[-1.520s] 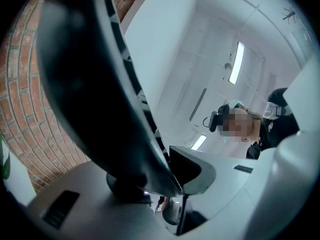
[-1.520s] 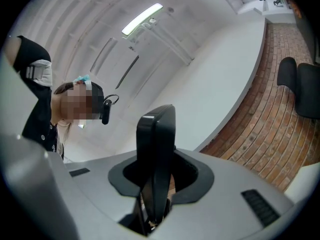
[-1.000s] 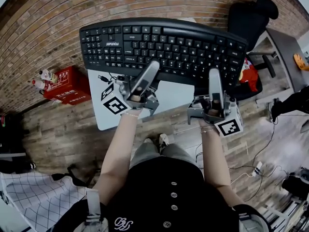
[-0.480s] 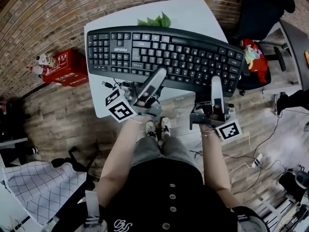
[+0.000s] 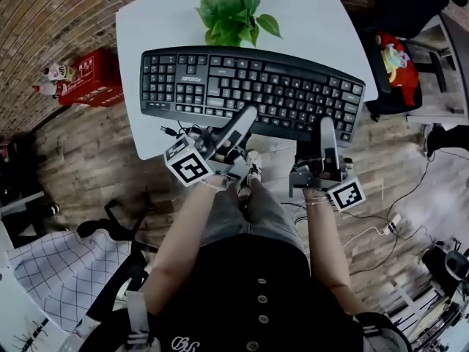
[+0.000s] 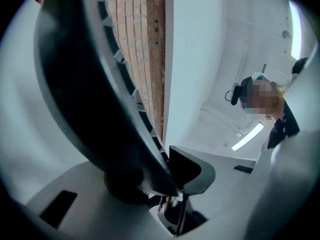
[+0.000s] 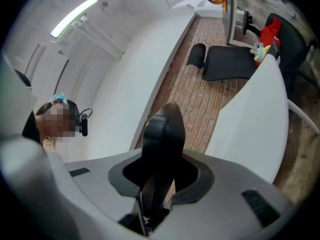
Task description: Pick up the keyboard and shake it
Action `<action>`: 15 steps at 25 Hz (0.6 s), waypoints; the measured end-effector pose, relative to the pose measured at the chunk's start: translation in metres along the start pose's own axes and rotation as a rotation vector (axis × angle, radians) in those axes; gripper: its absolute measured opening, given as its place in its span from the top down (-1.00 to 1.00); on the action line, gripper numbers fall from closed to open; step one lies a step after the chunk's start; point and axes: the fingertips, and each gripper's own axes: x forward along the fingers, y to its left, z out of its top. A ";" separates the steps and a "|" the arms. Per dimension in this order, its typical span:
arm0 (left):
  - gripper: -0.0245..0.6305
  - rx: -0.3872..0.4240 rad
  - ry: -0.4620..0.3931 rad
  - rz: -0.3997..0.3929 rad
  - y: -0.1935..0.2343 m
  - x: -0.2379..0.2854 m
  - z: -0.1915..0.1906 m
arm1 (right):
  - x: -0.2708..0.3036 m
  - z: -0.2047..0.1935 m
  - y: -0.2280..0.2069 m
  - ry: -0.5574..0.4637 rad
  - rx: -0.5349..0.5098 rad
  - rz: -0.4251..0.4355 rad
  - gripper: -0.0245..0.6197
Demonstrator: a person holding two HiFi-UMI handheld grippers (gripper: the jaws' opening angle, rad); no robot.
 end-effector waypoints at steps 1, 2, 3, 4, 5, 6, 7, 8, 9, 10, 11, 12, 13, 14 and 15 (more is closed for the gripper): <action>0.54 -0.015 0.006 0.020 0.006 -0.005 -0.010 | -0.009 -0.004 -0.009 0.007 0.015 -0.022 0.58; 0.54 -0.030 0.011 0.038 0.011 -0.009 -0.019 | -0.016 -0.007 -0.017 0.014 0.027 -0.040 0.58; 0.54 -0.042 0.016 0.054 0.014 -0.011 -0.025 | -0.021 -0.008 -0.022 0.019 0.038 -0.054 0.58; 0.54 -0.051 0.022 0.066 0.016 -0.012 -0.028 | -0.023 -0.009 -0.025 0.022 0.048 -0.066 0.58; 0.54 -0.060 0.027 0.079 0.017 -0.013 -0.030 | -0.025 -0.010 -0.027 0.025 0.058 -0.079 0.58; 0.54 -0.070 0.033 0.092 0.019 -0.014 -0.032 | -0.027 -0.011 -0.030 0.028 0.067 -0.092 0.58; 0.54 -0.080 0.040 0.106 0.021 -0.016 -0.035 | -0.029 -0.013 -0.033 0.032 0.076 -0.106 0.58; 0.54 -0.089 0.044 0.120 0.025 -0.018 -0.038 | -0.031 -0.016 -0.037 0.036 0.084 -0.118 0.58; 0.54 -0.099 0.048 0.133 0.028 -0.020 -0.041 | -0.034 -0.018 -0.041 0.040 0.094 -0.131 0.58; 0.54 -0.108 0.050 0.146 0.032 -0.023 -0.045 | -0.037 -0.021 -0.045 0.043 0.104 -0.143 0.58; 0.54 -0.117 0.051 0.159 0.035 -0.026 -0.048 | -0.040 -0.023 -0.049 0.047 0.113 -0.154 0.58; 0.54 -0.125 0.051 0.172 0.038 -0.028 -0.052 | -0.042 -0.025 -0.053 0.052 0.121 -0.165 0.58; 0.54 -0.133 0.053 0.185 0.041 -0.031 -0.055 | -0.045 -0.028 -0.057 0.058 0.128 -0.176 0.58; 0.54 -0.141 0.054 0.197 0.044 -0.034 -0.058 | -0.047 -0.030 -0.061 0.065 0.133 -0.186 0.58; 0.54 -0.150 0.056 0.209 0.047 -0.036 -0.061 | -0.048 -0.032 -0.064 0.071 0.139 -0.197 0.58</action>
